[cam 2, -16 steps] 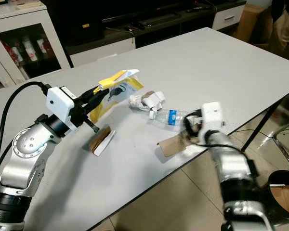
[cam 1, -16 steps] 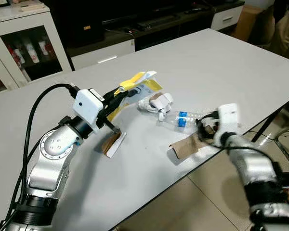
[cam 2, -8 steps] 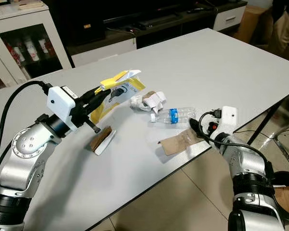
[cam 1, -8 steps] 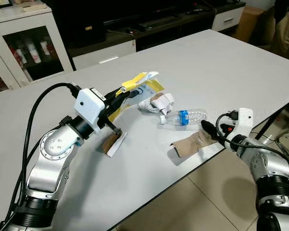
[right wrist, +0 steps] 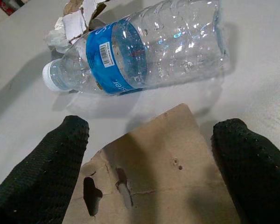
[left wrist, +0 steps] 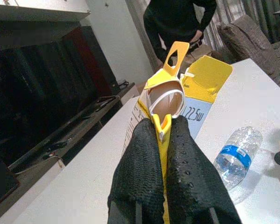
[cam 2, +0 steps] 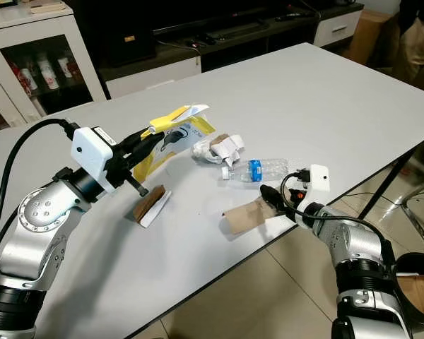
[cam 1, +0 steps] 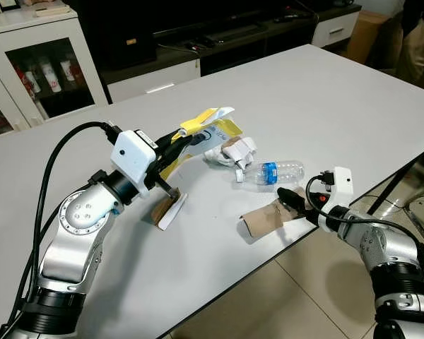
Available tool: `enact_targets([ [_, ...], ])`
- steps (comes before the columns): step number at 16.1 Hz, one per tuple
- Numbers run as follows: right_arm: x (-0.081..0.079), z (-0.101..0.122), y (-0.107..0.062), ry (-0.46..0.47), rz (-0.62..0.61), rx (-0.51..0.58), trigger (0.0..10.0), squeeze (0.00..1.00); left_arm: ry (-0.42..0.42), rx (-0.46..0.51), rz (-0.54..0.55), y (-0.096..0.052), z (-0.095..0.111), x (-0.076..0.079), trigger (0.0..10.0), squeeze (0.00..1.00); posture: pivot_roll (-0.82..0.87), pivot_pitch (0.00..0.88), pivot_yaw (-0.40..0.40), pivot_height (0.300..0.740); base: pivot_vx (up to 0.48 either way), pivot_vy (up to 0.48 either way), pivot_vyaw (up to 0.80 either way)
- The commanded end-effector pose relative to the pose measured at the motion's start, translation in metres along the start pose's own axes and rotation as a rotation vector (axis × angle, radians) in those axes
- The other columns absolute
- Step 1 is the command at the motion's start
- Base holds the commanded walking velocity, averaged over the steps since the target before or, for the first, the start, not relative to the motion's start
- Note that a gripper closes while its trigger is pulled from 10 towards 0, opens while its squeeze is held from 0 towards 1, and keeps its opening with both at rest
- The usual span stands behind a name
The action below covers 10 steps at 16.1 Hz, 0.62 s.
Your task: Picking trash to rubbish bin
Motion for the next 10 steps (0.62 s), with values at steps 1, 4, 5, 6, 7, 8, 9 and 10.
enact_targets([
  [1,-0.002,-0.004,0.0,0.037,0.009,-0.01,10.0,0.0,0.022,0.012,-0.014,0.002,0.006,0.001,0.0,0.0,-0.05,0.0,0.022,0.74,0.0,0.0,0.0],
  [4,-0.004,-0.005,0.0,0.067,0.013,-0.002,10.0,0.0,0.023,0.013,-0.021,0.004,0.006,0.001,0.0,0.0,-0.05,0.0,0.027,0.74,0.0,0.0,0.0],
  [5,-0.005,-0.013,0.001,0.045,0.005,-0.034,3.0,0.0,0.02,0.015,-0.03,0.005,0.006,0.003,0.0,0.0,-0.06,0.0,0.03,0.74,0.0,0.0,0.0],
  [6,-0.006,-0.02,0.002,-0.003,-0.009,-0.069,0.0,0.0,0.021,0.015,-0.037,0.005,0.006,0.004,0.0,0.0,-0.06,0.0,0.031,0.74,0.0,0.0,0.0],
  [7,-0.006,-0.023,0.002,-0.055,-0.025,-0.095,0.0,0.0,0.024,0.013,-0.041,0.005,0.005,0.004,0.0,0.0,-0.06,0.0,0.032,0.74,0.0,0.0,0.0],
  [8,-0.006,-0.025,0.003,-0.106,-0.034,-0.117,0.0,0.0,0.024,0.013,-0.042,0.005,0.005,0.004,0.0,0.0,-0.06,0.0,0.033,0.74,0.0,0.0,0.0],
  [9,-0.006,-0.028,0.003,-0.169,-0.045,-0.143,0.0,0.0,0.025,0.013,-0.045,0.005,0.005,0.004,0.0,0.0,-0.06,0.0,0.034,0.74,0.0,0.0,0.0],
  [10,-0.006,-0.029,0.004,-0.215,-0.056,-0.159,0.0,0.0,0.028,0.012,-0.051,0.005,0.005,0.005,0.0,0.0,-0.06,0.0,0.035,0.74,0.0,0.0,0.0],
])
Point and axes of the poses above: a point about 5 cm out from each wrist's last joint towards the gripper, its own y axis pointing out of the wrist towards the gripper, its own z axis along the axis of the wrist's last joint, x = y × z, the point moved 3 cm from there along y, pointing out of the wrist towards the gripper, and after that the axes turned 4 degrees about y, right-handed, at the moved point
